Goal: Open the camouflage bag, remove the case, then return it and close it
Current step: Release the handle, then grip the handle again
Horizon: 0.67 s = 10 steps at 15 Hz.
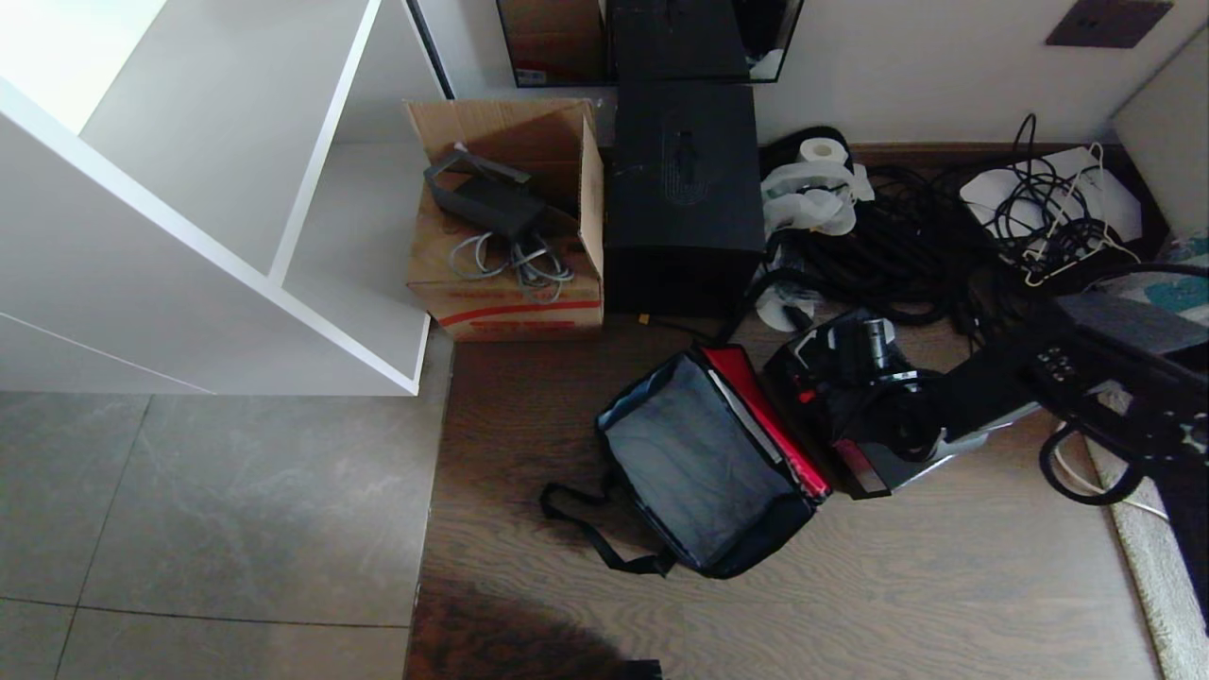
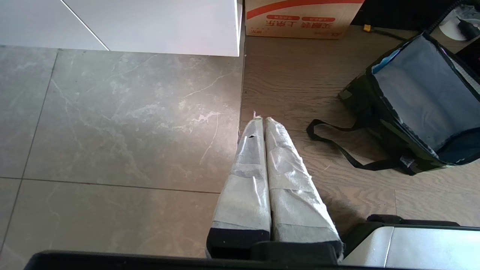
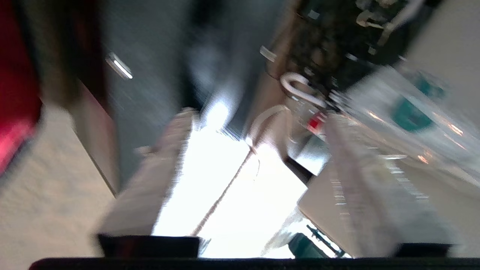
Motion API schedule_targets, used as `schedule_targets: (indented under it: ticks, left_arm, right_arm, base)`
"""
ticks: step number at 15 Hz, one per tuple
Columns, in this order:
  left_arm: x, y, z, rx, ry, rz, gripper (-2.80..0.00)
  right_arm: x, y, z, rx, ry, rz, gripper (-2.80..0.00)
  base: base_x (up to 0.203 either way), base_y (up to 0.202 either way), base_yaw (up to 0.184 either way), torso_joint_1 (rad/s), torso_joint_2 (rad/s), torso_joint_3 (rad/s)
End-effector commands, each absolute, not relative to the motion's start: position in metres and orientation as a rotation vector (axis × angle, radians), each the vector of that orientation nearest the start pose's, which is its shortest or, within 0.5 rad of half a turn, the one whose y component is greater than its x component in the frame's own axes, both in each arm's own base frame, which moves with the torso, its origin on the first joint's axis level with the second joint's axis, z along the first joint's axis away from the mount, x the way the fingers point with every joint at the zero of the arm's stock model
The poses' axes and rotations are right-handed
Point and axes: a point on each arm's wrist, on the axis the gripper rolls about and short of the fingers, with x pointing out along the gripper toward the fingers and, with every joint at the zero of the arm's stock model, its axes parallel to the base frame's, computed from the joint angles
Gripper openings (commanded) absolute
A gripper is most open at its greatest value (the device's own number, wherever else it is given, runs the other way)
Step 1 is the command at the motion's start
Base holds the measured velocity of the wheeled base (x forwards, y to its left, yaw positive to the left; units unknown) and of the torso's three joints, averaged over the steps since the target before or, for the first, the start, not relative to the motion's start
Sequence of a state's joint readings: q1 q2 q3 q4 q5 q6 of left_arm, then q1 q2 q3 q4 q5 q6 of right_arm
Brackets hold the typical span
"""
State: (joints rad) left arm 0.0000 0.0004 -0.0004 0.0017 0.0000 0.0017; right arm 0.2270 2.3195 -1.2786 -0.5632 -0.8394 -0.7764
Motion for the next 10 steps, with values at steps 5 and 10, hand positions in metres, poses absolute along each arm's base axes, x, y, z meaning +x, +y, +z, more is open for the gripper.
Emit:
schedule_targets:
  ticks: [5, 10]
  left_arm:
    - [-0.023, 0.0, 0.075, 0.002, 0.001, 0.0, -2.8]
    - [-0.023, 0.0, 0.075, 0.002, 0.001, 0.0, -2.8]
  right_arm:
    - [0.317, 0.051, 0.143, -0.925, 0.599, -0.435, -2.8]
    - [0.186, 0.017, 0.18, -0.773, 0.478, -0.523, -2.8]
  base:
    - [0.0, 0.0, 0.0, 0.0, 0.0, 0.0]
    - [0.0, 0.0, 0.0, 0.0, 0.0, 0.0]
